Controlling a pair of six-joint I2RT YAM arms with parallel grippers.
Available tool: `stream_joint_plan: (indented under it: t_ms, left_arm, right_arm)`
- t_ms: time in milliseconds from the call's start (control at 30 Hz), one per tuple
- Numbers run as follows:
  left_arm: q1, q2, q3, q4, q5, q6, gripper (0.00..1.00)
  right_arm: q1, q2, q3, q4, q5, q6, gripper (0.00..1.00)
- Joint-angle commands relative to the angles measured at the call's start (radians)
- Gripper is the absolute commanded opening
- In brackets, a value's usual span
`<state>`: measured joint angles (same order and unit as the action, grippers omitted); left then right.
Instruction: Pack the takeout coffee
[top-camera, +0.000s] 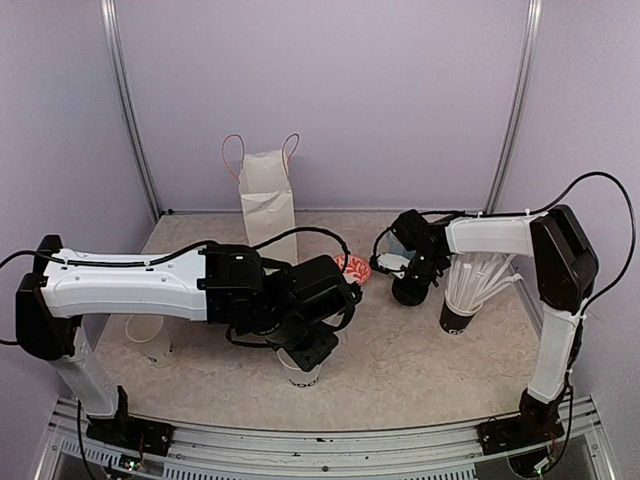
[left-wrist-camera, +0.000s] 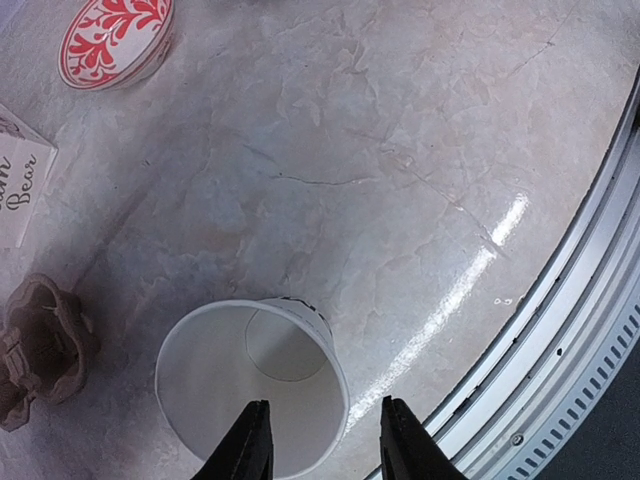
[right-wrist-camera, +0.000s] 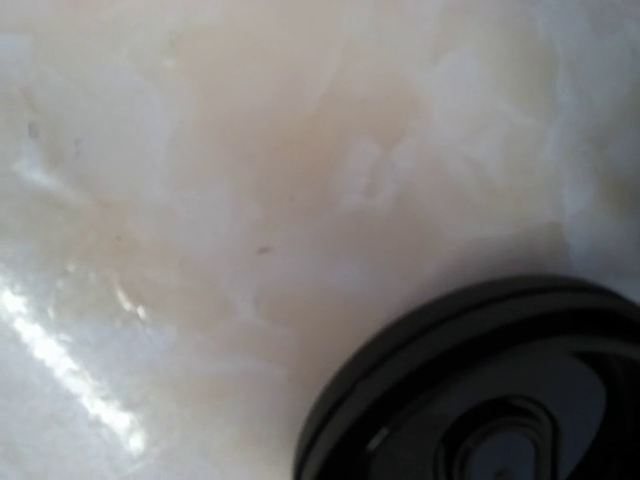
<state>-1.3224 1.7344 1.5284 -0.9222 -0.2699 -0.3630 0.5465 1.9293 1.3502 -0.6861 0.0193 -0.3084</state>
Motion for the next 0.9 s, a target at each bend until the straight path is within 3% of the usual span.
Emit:
stream_joint_plan:
  t_ms: [0,367,600,767,867]
  left_arm:
    - [0.007,-0.038,-0.011,0.023,-0.012,-0.012,0.37]
    - [0.024,-0.053,-0.022,0.025,-0.013,0.001,0.37]
    - [0.060,-0.106,-0.067,0.141,-0.024,0.028,0.37]
    - [0.083,-0.192,-0.133,0.314,-0.146,0.077,0.41]
    - [0.087,-0.275,-0.233,0.495,-0.250,0.126,0.53]
  right_arm:
    - [-0.009,-0.009,0.015,-0.017,-0.015,0.010,0.15]
    - [-0.008,-0.075,0.013,-0.033,-0.050,0.012,0.08]
    - [-0.008,-0.118,0.022,-0.065,-0.171,0.004,0.05]
    - [-0.009,-0.179,0.072,-0.115,-0.464,-0.044,0.01]
    - [-0.008,-0.217,0.113,-0.137,-0.709,-0.085,0.00]
